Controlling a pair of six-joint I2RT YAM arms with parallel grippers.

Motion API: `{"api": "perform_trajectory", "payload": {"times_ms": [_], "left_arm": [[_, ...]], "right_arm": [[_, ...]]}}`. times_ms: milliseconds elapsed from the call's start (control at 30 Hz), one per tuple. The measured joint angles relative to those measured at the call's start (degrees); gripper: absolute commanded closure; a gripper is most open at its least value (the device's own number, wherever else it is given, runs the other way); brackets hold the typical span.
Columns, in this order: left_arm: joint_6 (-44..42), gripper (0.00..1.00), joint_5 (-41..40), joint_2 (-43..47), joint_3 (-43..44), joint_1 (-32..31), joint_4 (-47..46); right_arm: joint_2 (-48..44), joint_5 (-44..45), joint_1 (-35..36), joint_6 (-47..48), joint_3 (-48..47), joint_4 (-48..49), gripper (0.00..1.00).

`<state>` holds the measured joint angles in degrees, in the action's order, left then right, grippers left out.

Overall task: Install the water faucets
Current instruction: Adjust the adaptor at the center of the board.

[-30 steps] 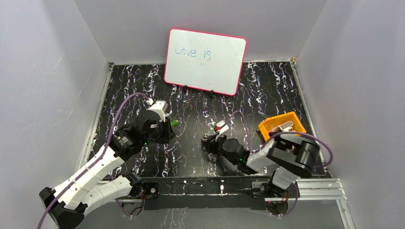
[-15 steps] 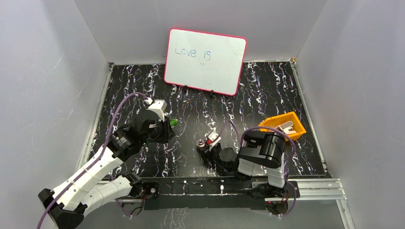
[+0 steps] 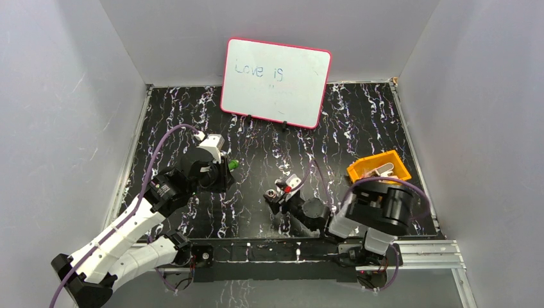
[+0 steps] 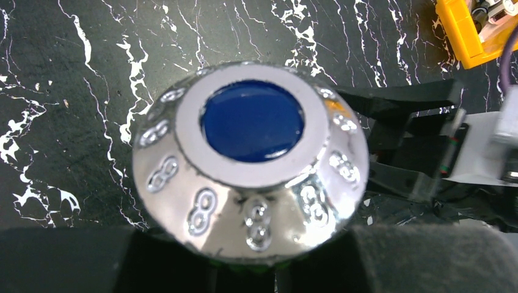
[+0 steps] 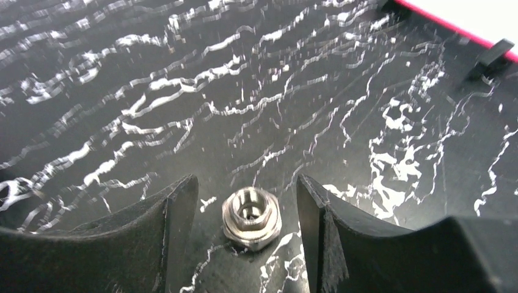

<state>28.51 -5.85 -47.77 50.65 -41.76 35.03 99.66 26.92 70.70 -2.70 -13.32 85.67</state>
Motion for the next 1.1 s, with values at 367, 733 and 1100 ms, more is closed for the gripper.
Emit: {"api": "perform_trajectory", "payload": {"times_ms": [367, 733, 1100], "left_arm": [[-1.9, 1.00, 0.5, 3.5, 0.0, 0.0, 0.2], [-4.6, 1.00, 3.6, 5.5, 0.0, 0.0, 0.2], [-4.0, 1.00, 1.4, 9.9, 0.0, 0.0, 2.3]], "right_arm": [[-25.6, 4.3, 0.3, -12.6, -12.7, -49.4, 0.28], [-23.3, 9.0, 0.3, -43.8, -34.5, -93.7, 0.22], [-2.3, 5.9, -0.6, -62.2, -54.6, -117.9, 0.20]]}}
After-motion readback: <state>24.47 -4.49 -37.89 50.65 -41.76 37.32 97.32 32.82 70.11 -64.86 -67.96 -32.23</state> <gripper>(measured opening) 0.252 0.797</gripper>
